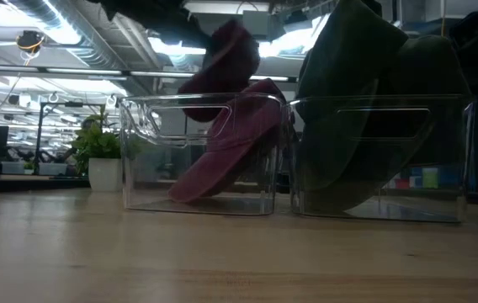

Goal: Pick & Place hat
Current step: Put the red cap into the left transparent bin

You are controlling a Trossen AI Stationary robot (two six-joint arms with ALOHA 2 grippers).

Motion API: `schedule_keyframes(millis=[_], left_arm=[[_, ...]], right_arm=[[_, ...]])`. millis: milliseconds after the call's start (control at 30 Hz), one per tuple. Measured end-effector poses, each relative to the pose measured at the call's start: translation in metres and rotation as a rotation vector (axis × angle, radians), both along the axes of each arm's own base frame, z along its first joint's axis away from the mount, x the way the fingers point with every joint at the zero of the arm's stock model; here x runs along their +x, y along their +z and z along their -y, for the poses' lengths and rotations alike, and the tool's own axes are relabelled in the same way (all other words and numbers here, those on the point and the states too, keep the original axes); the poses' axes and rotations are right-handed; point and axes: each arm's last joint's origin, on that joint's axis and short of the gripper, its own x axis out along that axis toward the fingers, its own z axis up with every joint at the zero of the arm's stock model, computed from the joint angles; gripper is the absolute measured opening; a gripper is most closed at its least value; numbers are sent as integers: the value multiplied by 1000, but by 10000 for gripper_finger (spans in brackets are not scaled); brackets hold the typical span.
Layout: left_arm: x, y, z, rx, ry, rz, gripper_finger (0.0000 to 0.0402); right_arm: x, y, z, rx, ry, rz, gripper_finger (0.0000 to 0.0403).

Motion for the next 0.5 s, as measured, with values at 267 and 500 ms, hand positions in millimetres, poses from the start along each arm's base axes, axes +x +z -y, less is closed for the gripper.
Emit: schedule_keyframes(millis=[267,500], left_arm=[[11,7,44,1,-128,36,3],[20,7,95,48,-172,25,3]], right_arm=[[0,0,0,0,0,0,131],[0,0,0,0,0,0,131]])
